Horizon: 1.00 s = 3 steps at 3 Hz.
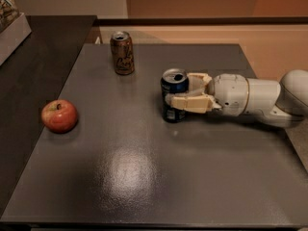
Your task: Place pepsi can upright
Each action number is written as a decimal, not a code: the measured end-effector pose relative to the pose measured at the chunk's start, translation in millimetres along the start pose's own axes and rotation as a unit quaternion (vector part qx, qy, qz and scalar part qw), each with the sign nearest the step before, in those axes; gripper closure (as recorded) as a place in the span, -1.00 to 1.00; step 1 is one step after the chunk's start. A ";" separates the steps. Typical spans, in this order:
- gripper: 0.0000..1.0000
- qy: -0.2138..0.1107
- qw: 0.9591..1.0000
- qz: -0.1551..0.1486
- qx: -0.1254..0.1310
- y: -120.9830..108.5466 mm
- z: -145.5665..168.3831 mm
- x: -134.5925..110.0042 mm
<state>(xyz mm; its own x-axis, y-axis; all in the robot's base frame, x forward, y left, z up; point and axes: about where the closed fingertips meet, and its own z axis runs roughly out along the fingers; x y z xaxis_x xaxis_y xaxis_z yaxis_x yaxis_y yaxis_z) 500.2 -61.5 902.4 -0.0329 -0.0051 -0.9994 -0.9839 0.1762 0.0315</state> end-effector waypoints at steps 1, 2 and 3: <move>-0.74 -0.002 1.000 0.002 -0.010 1.3 1.3 6.5; -1.00 -0.002 1.000 0.001 -0.013 2.3 3.4 6.1; -1.00 -0.002 1.000 0.001 -0.013 2.3 3.5 6.0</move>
Offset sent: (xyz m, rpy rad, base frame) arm -0.0013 0.0014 -0.0062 0.0044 0.0026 0.0195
